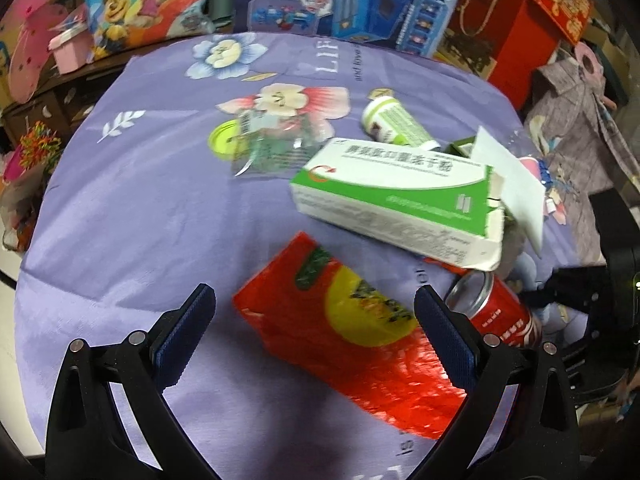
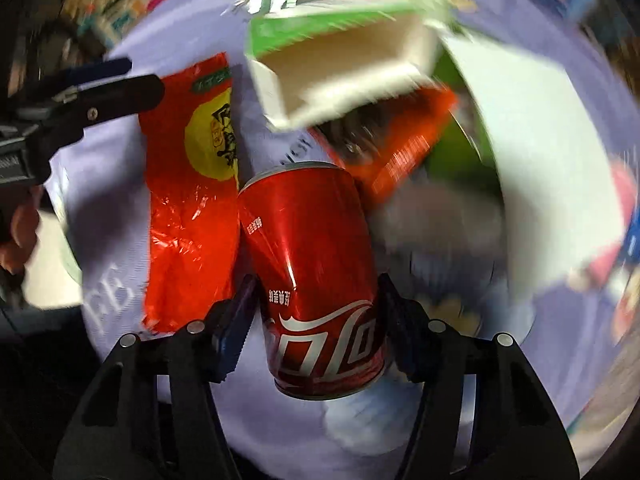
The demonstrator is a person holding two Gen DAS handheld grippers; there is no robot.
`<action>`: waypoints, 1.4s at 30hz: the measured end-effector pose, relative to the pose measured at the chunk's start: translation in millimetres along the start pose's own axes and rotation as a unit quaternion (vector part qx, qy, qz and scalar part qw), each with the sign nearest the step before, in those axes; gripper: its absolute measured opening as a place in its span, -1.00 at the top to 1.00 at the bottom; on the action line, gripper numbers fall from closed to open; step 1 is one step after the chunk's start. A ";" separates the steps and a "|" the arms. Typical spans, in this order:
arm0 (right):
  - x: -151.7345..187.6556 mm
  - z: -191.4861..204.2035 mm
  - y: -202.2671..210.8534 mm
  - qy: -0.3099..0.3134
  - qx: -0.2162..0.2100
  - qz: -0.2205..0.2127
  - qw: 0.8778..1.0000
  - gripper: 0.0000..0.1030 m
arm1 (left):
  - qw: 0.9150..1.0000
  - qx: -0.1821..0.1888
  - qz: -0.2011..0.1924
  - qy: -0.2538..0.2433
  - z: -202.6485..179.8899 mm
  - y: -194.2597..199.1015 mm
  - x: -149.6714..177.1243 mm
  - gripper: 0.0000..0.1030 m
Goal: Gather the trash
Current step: 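Grasp the red Coca-Cola can with the right gripper while the left gripper grasps the green medicine box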
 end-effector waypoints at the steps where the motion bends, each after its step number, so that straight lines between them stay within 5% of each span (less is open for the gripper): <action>1: 8.0 -5.0 3.5 -0.021 -0.010 -0.012 1.000 -0.12 | 1.000 0.005 0.000 -0.002 -4.8 1.0 -1.9 -0.94; 7: 35.1 -24.4 15.4 -0.081 -0.032 -0.054 0.995 -0.12 | 1.000 0.024 -0.012 -0.016 -60.9 5.3 -24.8 -0.94; 14: 49.9 -39.0 22.5 -0.122 -0.034 -0.087 0.988 -0.12 | 0.999 -0.042 0.007 0.012 -74.3 -25.5 -31.1 -0.88; 21: 45.1 -35.3 28.9 -0.114 -0.040 -0.091 0.988 -0.14 | 0.998 -0.047 0.028 0.028 -26.3 -34.1 -5.8 -0.13; 30: 33.5 -33.2 17.6 -0.115 -0.028 -0.070 0.991 -0.20 | 0.997 -0.057 0.024 0.036 -8.0 -51.6 -9.0 -0.07; 31: 32.4 -33.7 15.3 -0.115 -0.025 -0.068 0.991 -0.20 | 0.998 -0.058 0.019 0.028 -10.9 -52.7 -10.6 0.14; 32: 30.7 -33.5 12.4 -0.116 -0.024 -0.067 0.991 -0.20 | 0.998 -0.059 0.019 0.020 -13.5 -53.5 -10.8 0.65; 35: 29.4 -27.8 11.5 -0.117 -0.015 -0.079 0.990 0.13 | 0.998 -0.054 0.006 0.009 -12.5 -46.6 -8.9 0.93; 42: 48.1 -32.8 35.4 -0.157 -0.049 -0.127 0.978 0.13 | 0.999 -0.032 -0.023 -0.001 -5.4 -4.2 -3.9 0.98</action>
Point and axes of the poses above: each gripper's, at about its wrist camera, not at the fingertips, and y roughly against the way its jaws point, z to its left, x to its underside, the point moved 2 cm from there along -y, roughly the way its jaws point, and after that the axes turned 15 degrees about -x, right-handed, at the moved point
